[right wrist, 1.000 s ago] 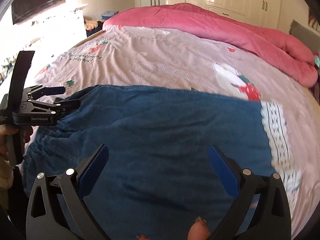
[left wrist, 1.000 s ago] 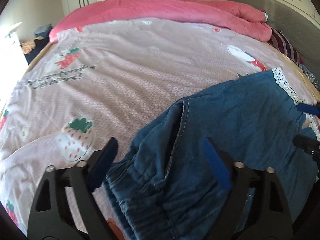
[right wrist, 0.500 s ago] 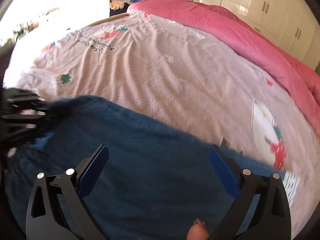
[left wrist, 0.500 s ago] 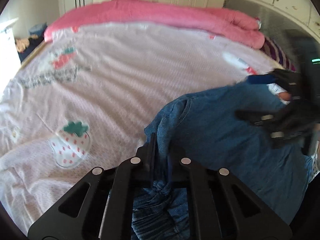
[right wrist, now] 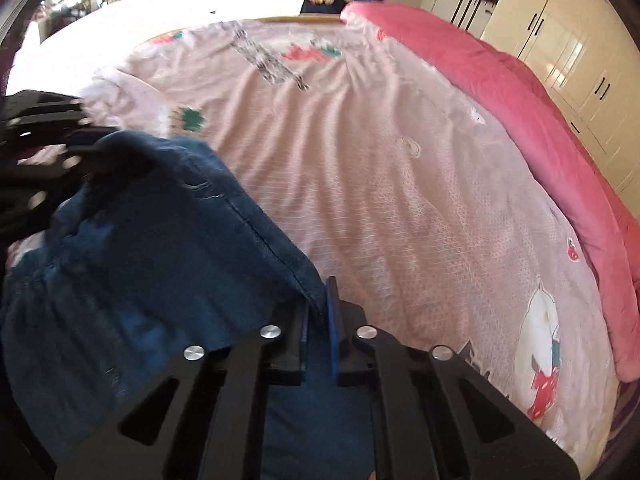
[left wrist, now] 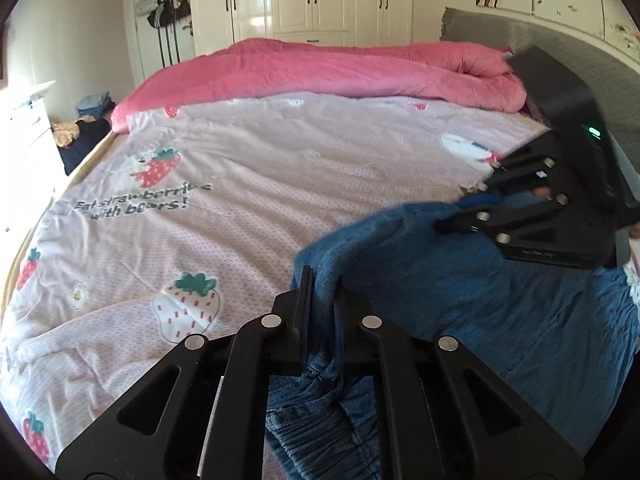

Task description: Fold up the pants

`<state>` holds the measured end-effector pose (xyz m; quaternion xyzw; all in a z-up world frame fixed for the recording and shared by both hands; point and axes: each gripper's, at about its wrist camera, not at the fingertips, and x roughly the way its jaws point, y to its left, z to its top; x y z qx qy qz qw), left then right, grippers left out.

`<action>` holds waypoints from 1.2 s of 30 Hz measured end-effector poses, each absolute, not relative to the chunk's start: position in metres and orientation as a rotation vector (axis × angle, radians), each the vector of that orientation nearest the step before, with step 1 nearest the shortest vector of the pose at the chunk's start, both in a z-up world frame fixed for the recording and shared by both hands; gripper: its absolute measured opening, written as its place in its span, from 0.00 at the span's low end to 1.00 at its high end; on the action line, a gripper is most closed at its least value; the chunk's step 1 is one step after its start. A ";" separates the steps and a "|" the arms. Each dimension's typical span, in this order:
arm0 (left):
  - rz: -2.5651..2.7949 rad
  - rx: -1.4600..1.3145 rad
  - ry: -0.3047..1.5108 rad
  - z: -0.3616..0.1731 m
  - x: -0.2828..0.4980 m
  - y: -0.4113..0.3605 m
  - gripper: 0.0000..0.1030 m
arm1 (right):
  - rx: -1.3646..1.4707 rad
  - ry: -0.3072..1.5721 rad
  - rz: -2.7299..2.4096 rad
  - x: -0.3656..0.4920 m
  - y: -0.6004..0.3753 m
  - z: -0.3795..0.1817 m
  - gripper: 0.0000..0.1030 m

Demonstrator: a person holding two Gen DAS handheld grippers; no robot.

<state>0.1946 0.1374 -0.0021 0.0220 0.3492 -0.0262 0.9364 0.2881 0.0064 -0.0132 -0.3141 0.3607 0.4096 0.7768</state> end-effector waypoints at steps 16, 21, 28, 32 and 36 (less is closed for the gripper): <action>-0.063 0.065 0.535 0.025 0.086 0.113 0.05 | -0.504 0.594 0.926 0.120 -0.066 0.027 0.03; -0.051 0.060 0.579 0.013 0.046 0.104 0.05 | -0.462 0.650 0.943 0.083 -0.074 0.006 0.03; -0.032 0.050 0.649 -0.003 0.008 0.096 0.05 | -0.423 0.693 0.976 0.050 -0.084 -0.013 0.04; -0.015 0.071 0.689 -0.013 -0.004 0.092 0.05 | -0.452 0.725 0.994 0.036 -0.081 -0.027 0.07; 0.016 0.083 0.737 -0.016 -0.007 0.089 0.05 | -0.477 0.729 1.005 0.028 -0.078 -0.033 0.07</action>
